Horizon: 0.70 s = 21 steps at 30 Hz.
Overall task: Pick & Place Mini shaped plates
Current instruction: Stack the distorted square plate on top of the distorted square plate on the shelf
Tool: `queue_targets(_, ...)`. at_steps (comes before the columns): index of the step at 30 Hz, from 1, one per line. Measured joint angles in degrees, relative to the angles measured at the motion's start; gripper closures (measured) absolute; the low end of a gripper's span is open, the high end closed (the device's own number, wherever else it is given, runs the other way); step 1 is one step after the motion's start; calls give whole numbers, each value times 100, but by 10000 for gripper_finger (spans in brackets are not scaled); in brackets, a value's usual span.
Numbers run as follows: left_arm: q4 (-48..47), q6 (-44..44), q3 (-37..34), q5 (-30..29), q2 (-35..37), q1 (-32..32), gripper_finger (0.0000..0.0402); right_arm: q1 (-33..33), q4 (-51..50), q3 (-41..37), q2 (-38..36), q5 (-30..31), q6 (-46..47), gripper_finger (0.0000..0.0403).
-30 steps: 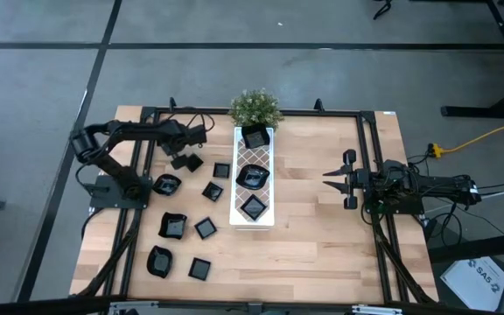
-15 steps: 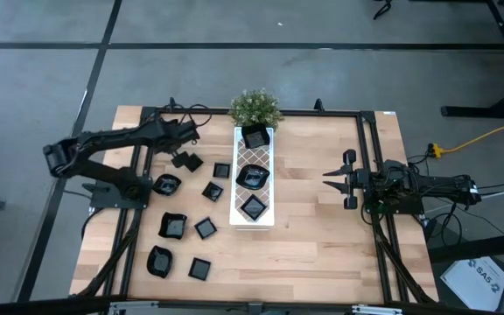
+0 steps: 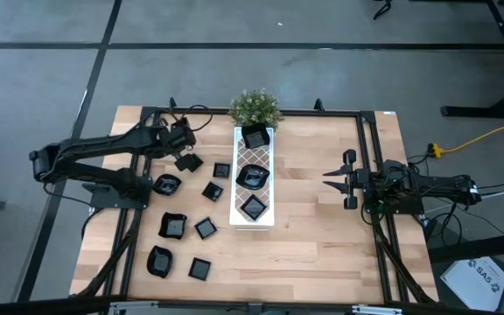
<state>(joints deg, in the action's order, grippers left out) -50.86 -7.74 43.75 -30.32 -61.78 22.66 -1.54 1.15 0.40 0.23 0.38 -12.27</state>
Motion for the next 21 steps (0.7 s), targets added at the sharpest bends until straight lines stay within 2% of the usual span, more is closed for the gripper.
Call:
queue_targets(7,688,262,109,-4,86,-345,400,-1,-1,1,1,0,2,301)
queue_targets(21,1371,826,1218,-30,88,-966,400,0,0,0,2,0,0,301)
